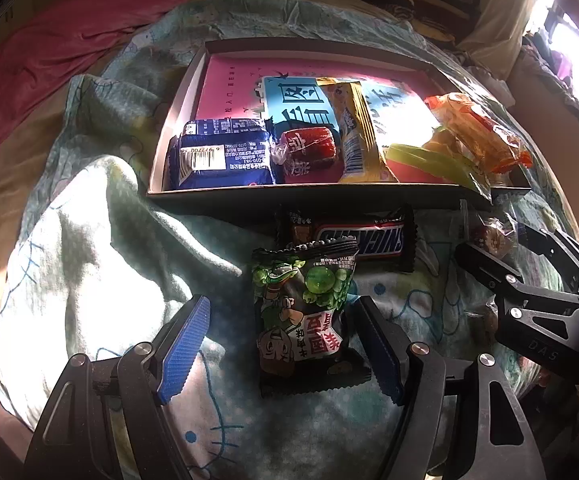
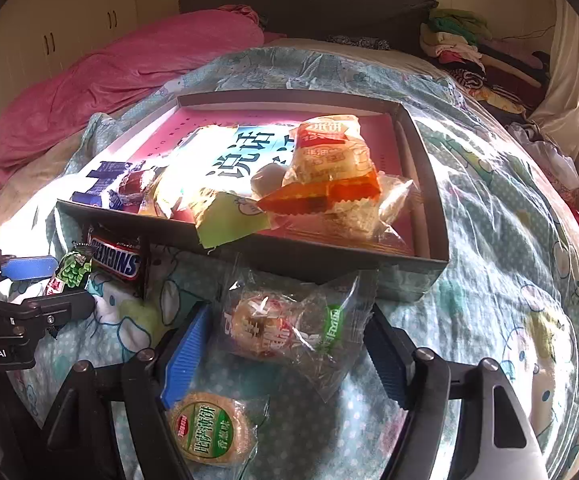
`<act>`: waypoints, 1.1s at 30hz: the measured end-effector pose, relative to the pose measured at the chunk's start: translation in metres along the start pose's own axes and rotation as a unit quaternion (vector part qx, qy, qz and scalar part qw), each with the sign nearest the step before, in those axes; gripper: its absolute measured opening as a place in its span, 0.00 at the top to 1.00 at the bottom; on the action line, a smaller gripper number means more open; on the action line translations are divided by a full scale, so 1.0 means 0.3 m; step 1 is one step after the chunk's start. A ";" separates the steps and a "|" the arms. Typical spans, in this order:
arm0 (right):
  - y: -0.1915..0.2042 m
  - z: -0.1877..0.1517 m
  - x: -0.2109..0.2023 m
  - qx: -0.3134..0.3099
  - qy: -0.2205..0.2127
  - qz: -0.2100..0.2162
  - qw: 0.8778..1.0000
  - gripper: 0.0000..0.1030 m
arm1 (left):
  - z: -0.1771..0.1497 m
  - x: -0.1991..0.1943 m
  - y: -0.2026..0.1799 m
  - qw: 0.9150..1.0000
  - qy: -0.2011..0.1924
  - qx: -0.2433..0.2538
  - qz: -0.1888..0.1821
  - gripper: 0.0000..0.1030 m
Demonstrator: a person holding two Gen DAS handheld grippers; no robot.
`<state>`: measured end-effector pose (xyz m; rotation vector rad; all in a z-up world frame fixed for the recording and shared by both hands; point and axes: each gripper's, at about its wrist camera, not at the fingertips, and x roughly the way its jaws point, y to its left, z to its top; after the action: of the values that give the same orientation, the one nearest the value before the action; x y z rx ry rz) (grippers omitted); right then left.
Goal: Organize snacks
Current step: 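Grasp the green snack bag with the left gripper while the right grasps a clear pastry bag, then lift the green bag with the left gripper while the right carries the pastry bag toward the tray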
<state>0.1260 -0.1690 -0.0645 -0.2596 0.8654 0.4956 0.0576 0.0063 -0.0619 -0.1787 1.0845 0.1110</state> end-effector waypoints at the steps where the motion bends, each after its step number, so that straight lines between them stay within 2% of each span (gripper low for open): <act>1: 0.004 0.000 -0.001 -0.003 -0.001 0.003 1.000 0.36 | 0.000 0.000 -0.001 1.000 -0.001 0.001 -0.001 0.26; 4: 0.011 0.000 -0.006 -0.010 -0.005 0.008 1.000 0.41 | 0.001 0.001 0.001 1.000 -0.004 0.000 -0.008 0.27; 6: 0.005 0.001 -0.011 -0.003 -0.006 0.018 1.000 0.45 | 0.001 0.000 0.001 1.000 -0.005 -0.001 -0.012 0.32; 11: -0.011 0.005 -0.024 0.012 -0.010 0.035 0.999 0.49 | -0.005 -0.001 -0.010 1.000 -0.006 0.006 -0.027 0.55; 12: -0.014 0.005 -0.026 0.015 -0.010 0.040 0.999 0.50 | -0.006 -0.002 -0.013 1.000 -0.006 0.008 -0.028 0.56; 20: -0.043 0.001 -0.069 0.041 -0.021 0.070 0.997 0.52 | 0.000 -0.034 0.005 0.999 -0.012 0.003 -0.045 0.61; 28: -0.070 0.006 -0.142 0.057 -0.050 0.080 0.994 0.52 | 0.032 -0.125 0.029 0.998 -0.052 -0.006 -0.044 0.61; 33: -0.097 0.018 -0.181 0.070 -0.075 0.081 0.991 0.52 | 0.042 -0.153 0.034 0.997 -0.063 -0.009 -0.042 0.61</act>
<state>0.1150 -0.2085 -0.0181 -0.0219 0.7735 0.5947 0.0455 0.0186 -0.0164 -0.2316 0.9488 0.0555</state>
